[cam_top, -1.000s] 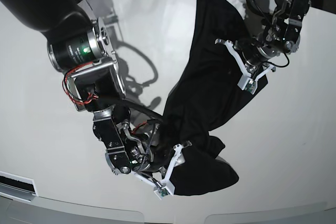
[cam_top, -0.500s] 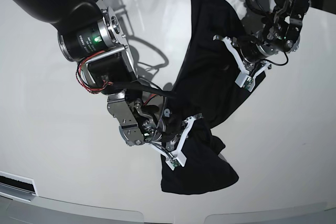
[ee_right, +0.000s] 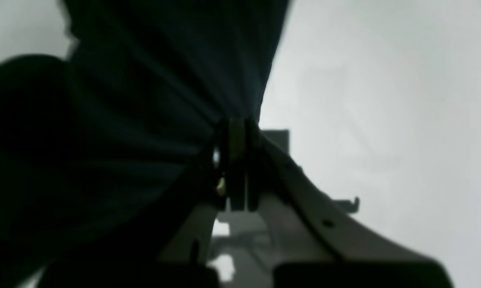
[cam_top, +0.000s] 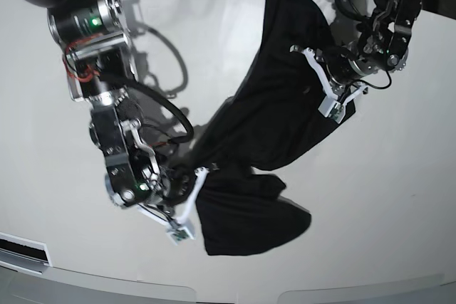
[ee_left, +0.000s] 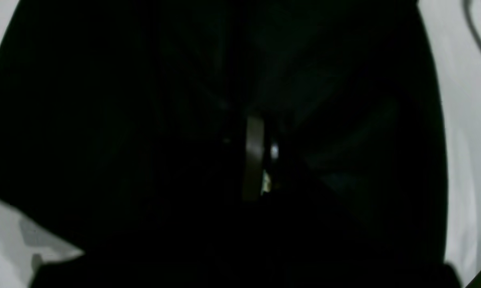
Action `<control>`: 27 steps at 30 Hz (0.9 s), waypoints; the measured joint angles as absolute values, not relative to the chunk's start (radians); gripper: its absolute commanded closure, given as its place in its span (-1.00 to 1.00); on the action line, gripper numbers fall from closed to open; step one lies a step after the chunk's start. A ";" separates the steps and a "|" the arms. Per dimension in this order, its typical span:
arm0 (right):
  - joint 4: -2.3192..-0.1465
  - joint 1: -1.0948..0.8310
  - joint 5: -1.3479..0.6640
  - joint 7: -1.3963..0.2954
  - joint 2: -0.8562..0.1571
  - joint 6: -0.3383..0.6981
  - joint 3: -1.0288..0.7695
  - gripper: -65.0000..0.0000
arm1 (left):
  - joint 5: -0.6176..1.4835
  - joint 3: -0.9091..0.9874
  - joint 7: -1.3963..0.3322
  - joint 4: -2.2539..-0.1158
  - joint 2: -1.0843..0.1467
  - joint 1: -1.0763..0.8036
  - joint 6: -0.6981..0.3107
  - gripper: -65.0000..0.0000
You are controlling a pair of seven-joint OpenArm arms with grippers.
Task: Layout the t-shirt on the table in an organized manner, then fold the t-shirt properly
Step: 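Slide the right gripper along the shirt and grasp its other end, then lift the shirt with both grippers and stretch it between them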
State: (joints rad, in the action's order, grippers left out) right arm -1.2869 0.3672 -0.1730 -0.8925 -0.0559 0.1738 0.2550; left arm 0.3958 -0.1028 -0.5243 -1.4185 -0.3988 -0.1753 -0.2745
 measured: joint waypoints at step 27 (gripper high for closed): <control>-1.635 0.017 0.071 -0.884 -0.113 0.046 0.255 0.08 | 0.159 -0.112 -0.567 -1.405 -0.671 -0.091 -0.139 1.00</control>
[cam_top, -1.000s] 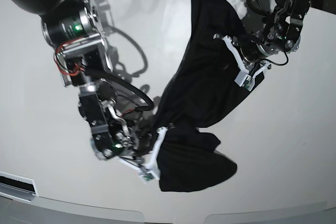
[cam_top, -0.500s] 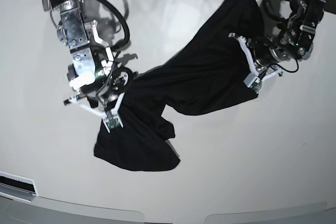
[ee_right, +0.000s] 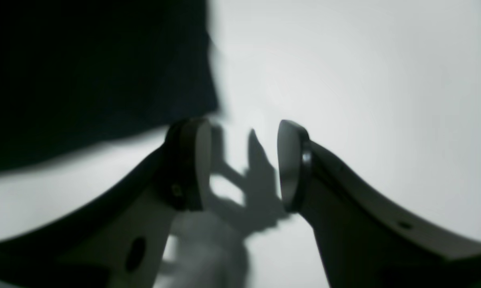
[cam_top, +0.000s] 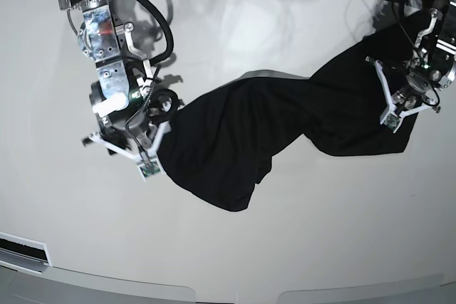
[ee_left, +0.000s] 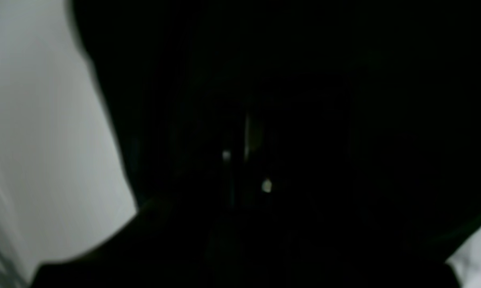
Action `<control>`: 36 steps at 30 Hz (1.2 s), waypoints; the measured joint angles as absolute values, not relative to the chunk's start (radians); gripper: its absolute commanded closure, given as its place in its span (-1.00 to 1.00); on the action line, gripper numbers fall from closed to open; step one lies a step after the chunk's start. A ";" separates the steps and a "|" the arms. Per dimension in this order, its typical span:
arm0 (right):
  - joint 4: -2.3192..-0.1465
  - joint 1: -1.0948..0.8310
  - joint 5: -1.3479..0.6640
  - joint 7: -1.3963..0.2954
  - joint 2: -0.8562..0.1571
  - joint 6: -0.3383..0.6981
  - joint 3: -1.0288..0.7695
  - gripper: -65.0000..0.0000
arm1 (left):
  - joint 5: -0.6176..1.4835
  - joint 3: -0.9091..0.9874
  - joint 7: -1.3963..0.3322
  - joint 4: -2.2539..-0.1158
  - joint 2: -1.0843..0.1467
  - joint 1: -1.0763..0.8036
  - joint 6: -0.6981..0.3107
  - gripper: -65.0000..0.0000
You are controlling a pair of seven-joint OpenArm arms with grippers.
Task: Layout the t-shirt on the table in an organized manner, then fold the t-shirt properly
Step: 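Lift the shirt with both grippers and stretch it between them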
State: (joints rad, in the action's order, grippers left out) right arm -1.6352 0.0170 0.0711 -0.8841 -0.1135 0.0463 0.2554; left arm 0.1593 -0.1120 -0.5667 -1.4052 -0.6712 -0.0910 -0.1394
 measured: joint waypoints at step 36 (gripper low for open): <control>-1.552 0.204 -0.299 -0.897 -0.327 0.349 0.200 1.00 | 0.253 -0.111 -0.542 -1.454 -0.686 -0.078 -0.436 1.00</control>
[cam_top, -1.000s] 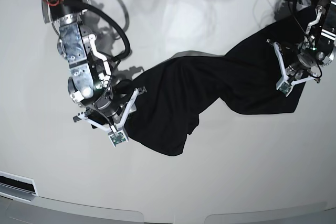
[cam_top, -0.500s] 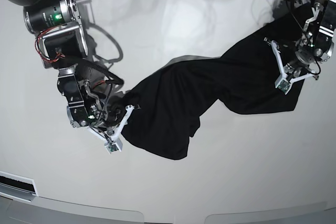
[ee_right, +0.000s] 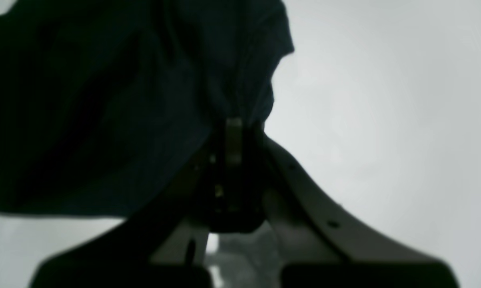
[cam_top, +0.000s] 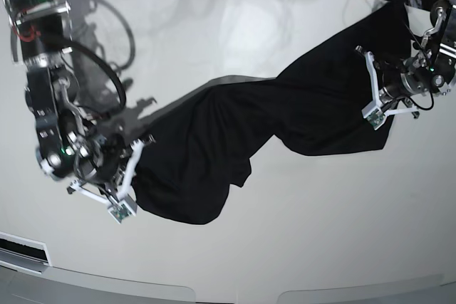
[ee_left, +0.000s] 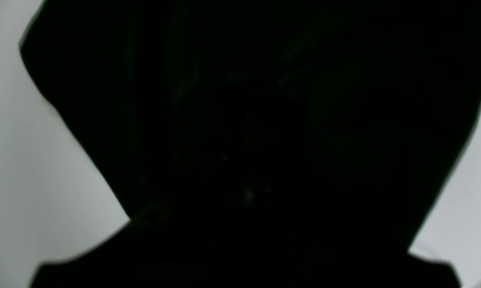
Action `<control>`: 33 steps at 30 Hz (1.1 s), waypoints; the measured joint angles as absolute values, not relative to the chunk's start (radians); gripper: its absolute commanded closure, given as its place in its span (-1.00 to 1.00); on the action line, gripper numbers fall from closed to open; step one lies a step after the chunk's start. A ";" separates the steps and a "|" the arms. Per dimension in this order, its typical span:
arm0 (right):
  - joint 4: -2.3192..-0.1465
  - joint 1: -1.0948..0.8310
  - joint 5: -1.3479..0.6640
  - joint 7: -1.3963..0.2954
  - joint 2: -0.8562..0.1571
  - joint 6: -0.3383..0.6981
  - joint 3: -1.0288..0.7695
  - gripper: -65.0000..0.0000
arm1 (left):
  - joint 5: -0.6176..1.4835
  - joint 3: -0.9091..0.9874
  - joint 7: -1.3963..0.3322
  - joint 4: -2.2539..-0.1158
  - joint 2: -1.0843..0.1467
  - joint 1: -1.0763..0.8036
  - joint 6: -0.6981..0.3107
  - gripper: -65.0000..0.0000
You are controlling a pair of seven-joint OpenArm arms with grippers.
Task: Layout the t-shirt on the table in an organized manner, then fold the t-shirt properly
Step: 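Lift the shirt with both grippers and stretch it between them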
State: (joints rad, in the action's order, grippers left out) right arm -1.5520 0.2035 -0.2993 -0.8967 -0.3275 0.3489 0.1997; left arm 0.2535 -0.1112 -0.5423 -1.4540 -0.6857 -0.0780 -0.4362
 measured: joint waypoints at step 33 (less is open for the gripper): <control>-2.298 -0.450 -0.693 -0.999 -0.404 0.521 -0.457 1.00 | 1.069 0.179 -1.108 -1.676 -0.860 -0.088 -0.696 1.00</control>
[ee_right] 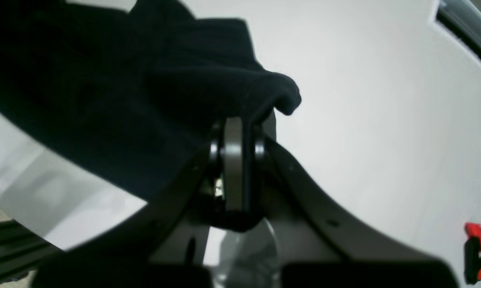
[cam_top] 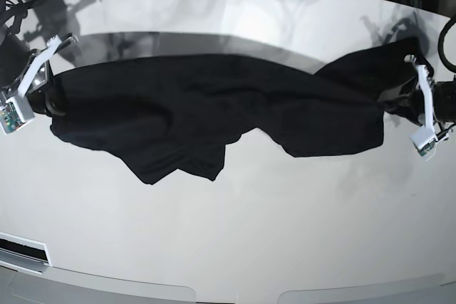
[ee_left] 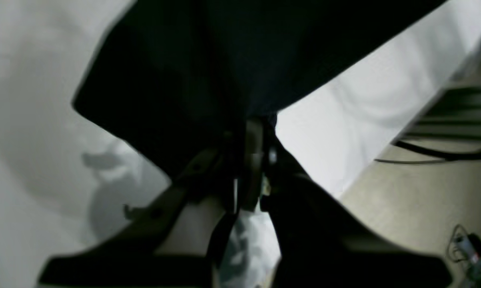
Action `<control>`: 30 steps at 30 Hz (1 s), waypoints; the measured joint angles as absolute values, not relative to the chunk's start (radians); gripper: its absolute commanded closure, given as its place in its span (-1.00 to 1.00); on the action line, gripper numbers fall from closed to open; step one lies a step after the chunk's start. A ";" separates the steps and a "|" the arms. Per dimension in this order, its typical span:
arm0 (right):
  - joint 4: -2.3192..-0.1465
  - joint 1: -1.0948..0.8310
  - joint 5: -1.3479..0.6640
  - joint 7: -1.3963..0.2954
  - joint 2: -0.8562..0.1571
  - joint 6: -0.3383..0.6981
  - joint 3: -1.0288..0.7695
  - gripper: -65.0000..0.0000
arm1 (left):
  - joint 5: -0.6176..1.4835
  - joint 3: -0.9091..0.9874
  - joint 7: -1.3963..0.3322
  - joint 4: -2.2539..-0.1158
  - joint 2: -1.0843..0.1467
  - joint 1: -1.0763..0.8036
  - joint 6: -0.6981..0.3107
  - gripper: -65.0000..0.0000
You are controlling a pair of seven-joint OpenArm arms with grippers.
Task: Layout the t-shirt on the table in an organized manner, then fold the t-shirt properly
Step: 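Lift the shirt with both grippers and stretch it between them, then lower the shirt, release with the right gripper and regrasp its edge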
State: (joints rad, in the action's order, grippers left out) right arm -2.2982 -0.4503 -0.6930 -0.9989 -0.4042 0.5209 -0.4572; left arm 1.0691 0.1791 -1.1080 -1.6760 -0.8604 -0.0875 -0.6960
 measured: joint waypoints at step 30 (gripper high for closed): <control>-1.472 0.438 -1.077 -1.275 -0.401 0.696 -0.033 0.04 | 0.856 0.184 -0.811 -1.466 -0.800 0.011 -0.693 1.00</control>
State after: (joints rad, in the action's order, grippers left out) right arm -1.4719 0.4381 -1.0767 -1.2751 -0.4007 0.6956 -0.0334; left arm 0.8558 0.1837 -0.8108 -1.4662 -0.8001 0.0113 -0.6933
